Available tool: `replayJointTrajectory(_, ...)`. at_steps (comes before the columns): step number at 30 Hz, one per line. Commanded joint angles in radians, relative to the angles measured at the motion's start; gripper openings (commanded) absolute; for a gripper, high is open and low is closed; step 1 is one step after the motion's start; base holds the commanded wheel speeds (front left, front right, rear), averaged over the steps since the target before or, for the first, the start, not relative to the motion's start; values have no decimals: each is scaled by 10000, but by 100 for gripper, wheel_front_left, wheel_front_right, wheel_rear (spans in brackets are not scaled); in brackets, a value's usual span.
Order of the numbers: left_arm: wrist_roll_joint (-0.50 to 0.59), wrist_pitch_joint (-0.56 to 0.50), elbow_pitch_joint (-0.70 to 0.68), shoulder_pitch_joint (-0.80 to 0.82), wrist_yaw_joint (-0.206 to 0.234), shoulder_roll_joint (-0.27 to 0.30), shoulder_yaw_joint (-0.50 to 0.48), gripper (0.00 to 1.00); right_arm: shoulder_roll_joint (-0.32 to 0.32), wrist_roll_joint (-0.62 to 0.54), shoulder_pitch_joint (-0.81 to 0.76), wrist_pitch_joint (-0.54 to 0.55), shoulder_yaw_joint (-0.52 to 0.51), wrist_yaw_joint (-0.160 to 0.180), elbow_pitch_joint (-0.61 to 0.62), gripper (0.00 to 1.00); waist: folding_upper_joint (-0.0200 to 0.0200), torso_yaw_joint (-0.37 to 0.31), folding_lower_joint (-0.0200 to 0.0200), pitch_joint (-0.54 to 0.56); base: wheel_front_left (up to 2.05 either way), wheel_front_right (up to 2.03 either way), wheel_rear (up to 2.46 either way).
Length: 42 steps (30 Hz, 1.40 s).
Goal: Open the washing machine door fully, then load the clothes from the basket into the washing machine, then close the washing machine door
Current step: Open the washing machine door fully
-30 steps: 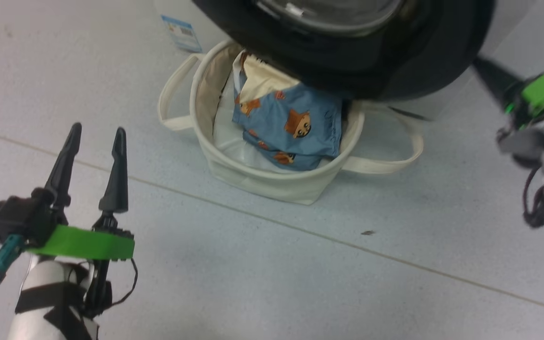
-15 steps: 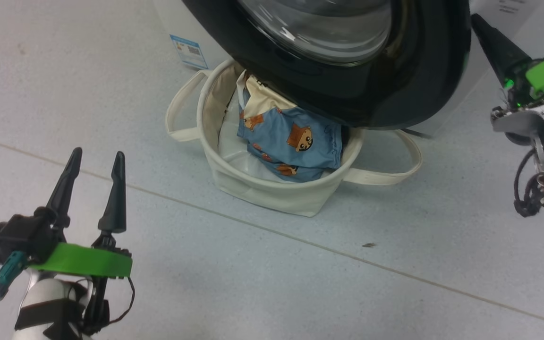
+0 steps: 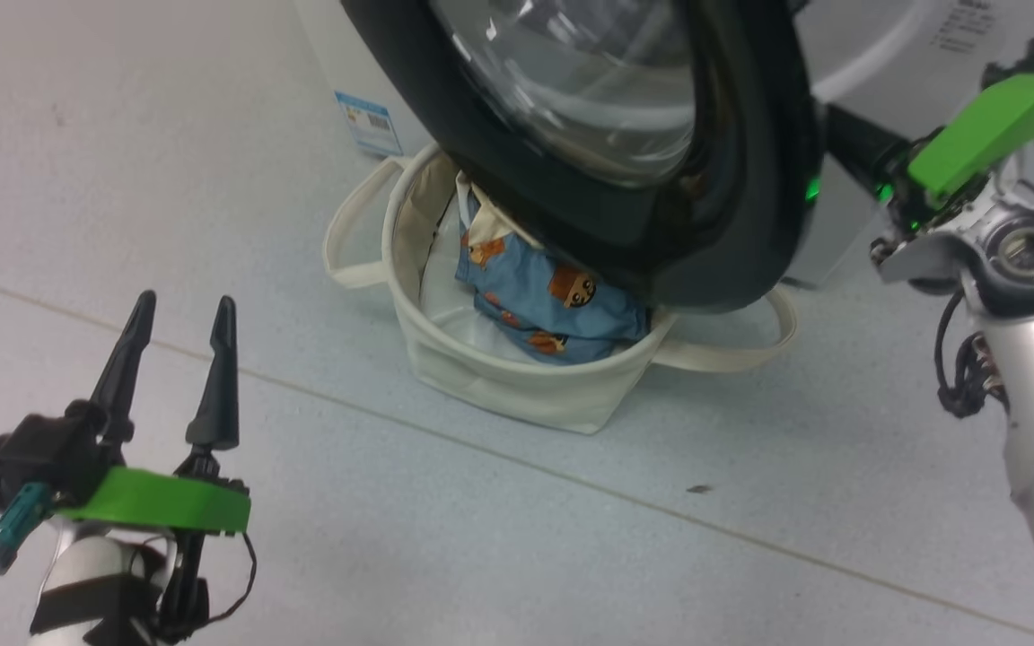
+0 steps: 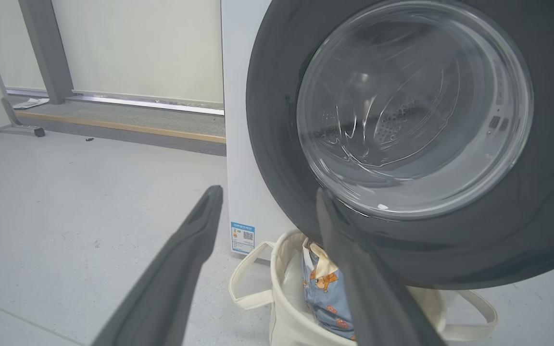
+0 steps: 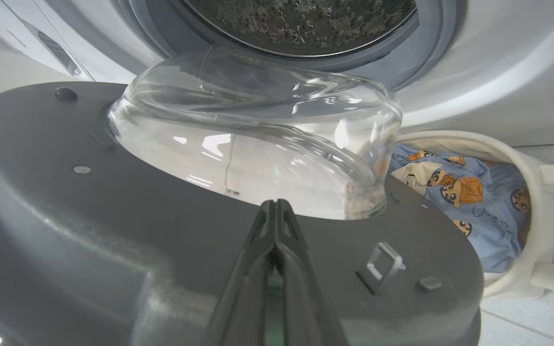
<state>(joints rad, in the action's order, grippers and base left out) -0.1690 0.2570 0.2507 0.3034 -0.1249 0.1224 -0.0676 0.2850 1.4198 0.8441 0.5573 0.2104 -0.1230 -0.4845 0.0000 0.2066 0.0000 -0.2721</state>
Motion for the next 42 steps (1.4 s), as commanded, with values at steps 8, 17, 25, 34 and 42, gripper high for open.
replayJointTrajectory(8,50,47,-61,-969,-51,528,-929,100,-399,-192,-1132,793,845,-77,689,0,0,-169,0,1242,0,0,0)
replayJointTrajectory(17,100,47,218,-1708,-34,575,-1230,100,-819,-448,-2236,1115,1436,-77,1216,0,0,525,0,2256,0,0,0)
replayJointTrajectory(25,195,47,416,-1952,-25,610,-1159,100,-1280,-743,-2421,902,1569,-77,1052,0,0,1440,0,2817,0,0,0)
replayJointTrajectory(34,245,9,556,-2017,20,771,-1008,100,-1709,-793,-2597,934,1800,-77,996,0,0,2432,0,3252,0,0,0)
replayJointTrajectory(42,37,-58,492,-1929,144,784,-1120,100,-2006,-879,-2503,766,2040,-77,940,0,0,2922,0,3068,0,0,0)
